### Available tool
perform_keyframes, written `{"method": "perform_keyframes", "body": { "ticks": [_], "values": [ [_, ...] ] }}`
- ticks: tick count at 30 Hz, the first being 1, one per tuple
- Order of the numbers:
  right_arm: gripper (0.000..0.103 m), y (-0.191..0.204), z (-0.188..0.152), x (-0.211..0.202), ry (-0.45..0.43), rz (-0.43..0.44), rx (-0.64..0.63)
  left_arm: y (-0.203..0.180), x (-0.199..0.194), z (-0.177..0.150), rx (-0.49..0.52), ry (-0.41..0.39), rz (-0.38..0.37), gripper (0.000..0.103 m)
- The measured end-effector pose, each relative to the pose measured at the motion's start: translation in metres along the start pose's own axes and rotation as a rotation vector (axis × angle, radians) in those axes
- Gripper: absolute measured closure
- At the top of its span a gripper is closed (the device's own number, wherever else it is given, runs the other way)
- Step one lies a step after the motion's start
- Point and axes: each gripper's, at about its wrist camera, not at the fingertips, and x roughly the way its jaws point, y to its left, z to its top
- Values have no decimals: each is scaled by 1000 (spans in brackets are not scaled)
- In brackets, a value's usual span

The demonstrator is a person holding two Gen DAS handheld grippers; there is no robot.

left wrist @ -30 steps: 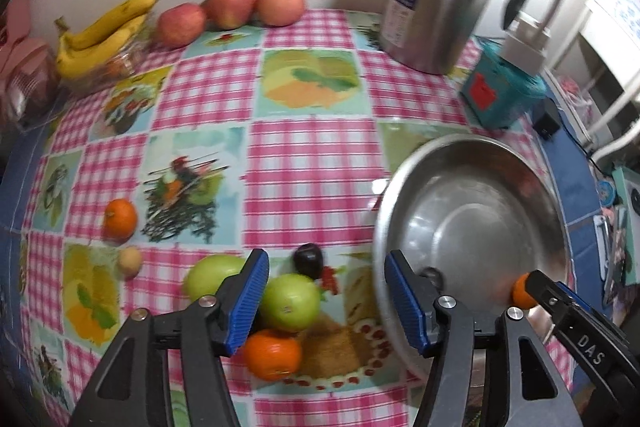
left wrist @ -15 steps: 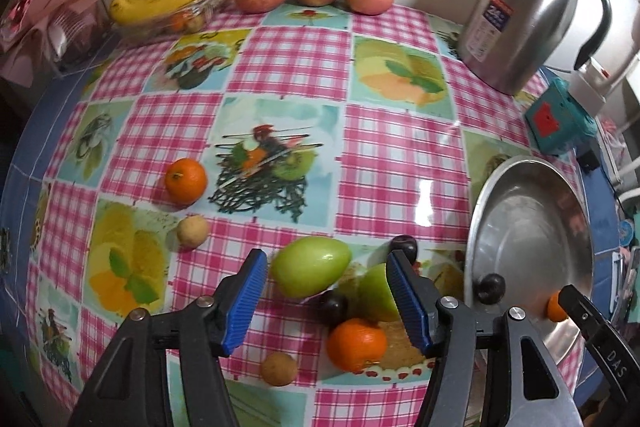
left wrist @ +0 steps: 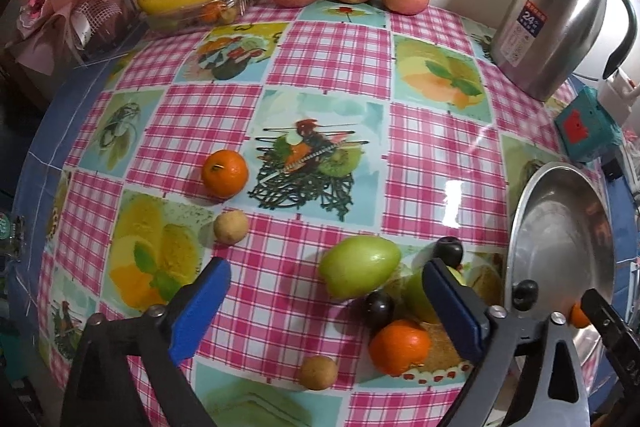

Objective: Organize fruits
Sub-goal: 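Lower the dark plum into the steel pan and open the left tool, then withdraw both tools from the pan back over the fruit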

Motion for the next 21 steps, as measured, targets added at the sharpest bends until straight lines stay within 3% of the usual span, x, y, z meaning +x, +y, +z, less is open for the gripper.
{"method": "perform_keyframes", "body": {
  "ticks": [12,15,21],
  "values": [
    [20,3,-1,4,2,-5,-22,12,-7,-3,5,-55,30,0],
    [10,5,-1,3,-10,-4,-33,18,-12,-5,15,-87,39,0],
    [9,10,-1,-2,-44,8,-57,31,-18,-9,16,-116,55,0]
  ]
}}
